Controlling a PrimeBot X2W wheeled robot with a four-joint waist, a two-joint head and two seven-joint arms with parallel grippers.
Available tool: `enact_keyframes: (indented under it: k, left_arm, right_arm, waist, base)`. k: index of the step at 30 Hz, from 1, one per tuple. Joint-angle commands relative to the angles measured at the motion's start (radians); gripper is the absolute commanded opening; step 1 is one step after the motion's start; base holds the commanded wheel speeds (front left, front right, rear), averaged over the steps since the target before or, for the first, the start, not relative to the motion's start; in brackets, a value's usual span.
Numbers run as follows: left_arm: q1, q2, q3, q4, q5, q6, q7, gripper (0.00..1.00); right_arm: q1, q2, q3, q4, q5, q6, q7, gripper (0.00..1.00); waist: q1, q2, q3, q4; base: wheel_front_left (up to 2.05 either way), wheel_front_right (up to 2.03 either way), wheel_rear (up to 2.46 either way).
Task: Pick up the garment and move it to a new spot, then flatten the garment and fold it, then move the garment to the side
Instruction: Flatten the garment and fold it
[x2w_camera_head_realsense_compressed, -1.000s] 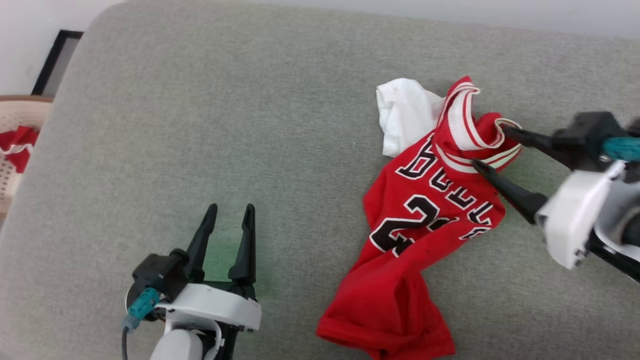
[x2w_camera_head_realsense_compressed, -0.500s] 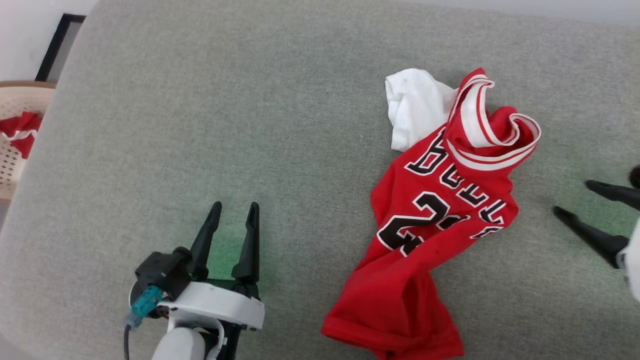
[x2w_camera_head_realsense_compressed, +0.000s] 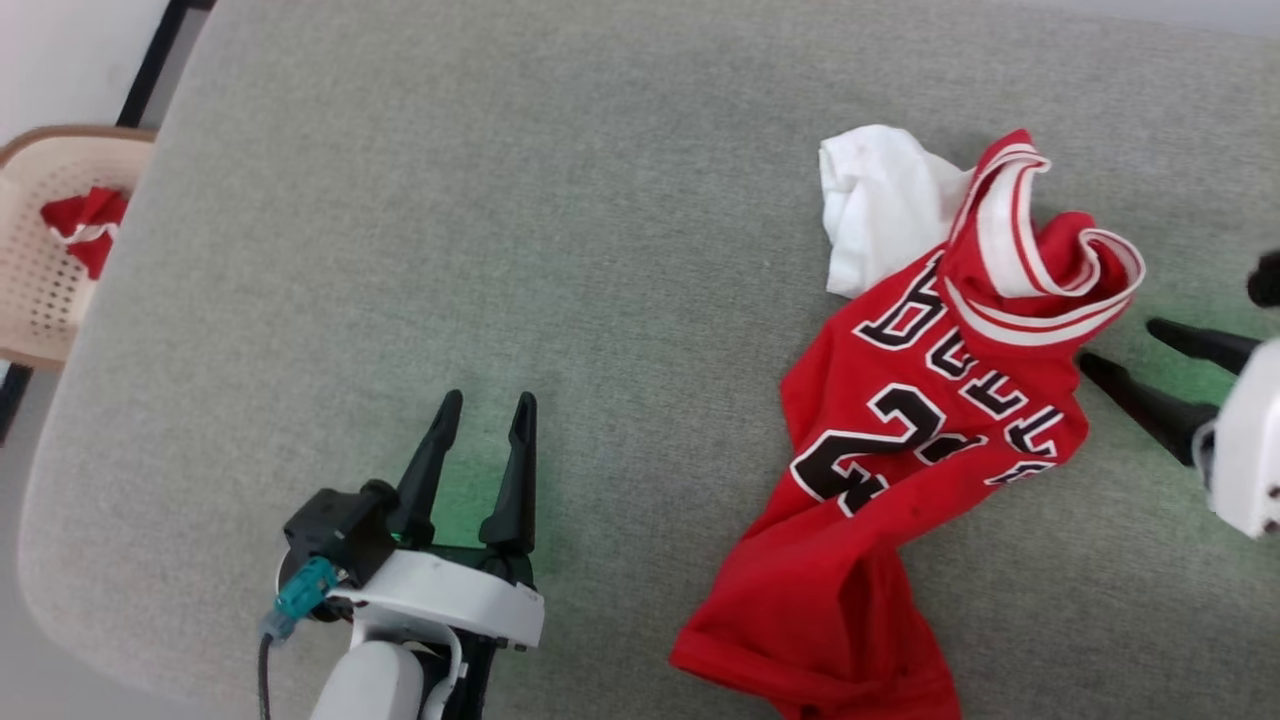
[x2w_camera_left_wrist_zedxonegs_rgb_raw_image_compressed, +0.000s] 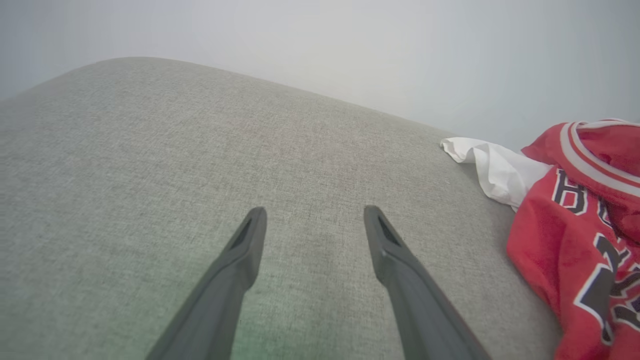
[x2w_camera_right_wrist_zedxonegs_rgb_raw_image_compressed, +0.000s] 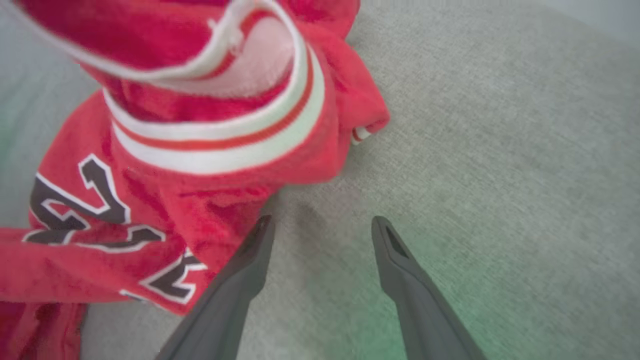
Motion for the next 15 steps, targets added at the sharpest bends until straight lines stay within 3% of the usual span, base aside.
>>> enact_keyframes:
  k: [1,13,14,15]
  left_arm:
    - [-0.008,0.0,-0.001,0.001,-0.004,0.004,0.0,1.0]
    - [-0.027,0.0,-0.032,0.011,-0.035,0.011,0.0,1.0]
    - [-0.03,0.0,-0.035,0.012,-0.04,0.013,0.0,1.0]
    - [-0.031,0.0,-0.036,0.011,-0.041,0.015,0.0,1.0]
  right_arm:
    - [-0.029,0.025,-0.004,0.02,0.01,-0.001,0.011,1.0]
    - [-0.22,0.137,0.119,0.176,-0.024,-0.001,0.151,1.0]
    - [-0.227,0.144,0.137,0.185,-0.032,-0.001,0.152,0.88]
    - [-0.232,0.15,0.148,0.195,-0.035,-0.001,0.148,0.42]
  waist:
    - [0.0,-0.0001,0.008,0.012]
    - [0.0,-0.0001,0.027,0.046]
    - [0.0,-0.0001,0.027,0.048]
    - [0.0,-0.0001,0.026,0.05]
  base:
    - [0.0,0.0,0.0]
    - [0.0,0.0,0.0]
    - [0.0,0.0,0.0]
    - [0.0,0.0,0.0]
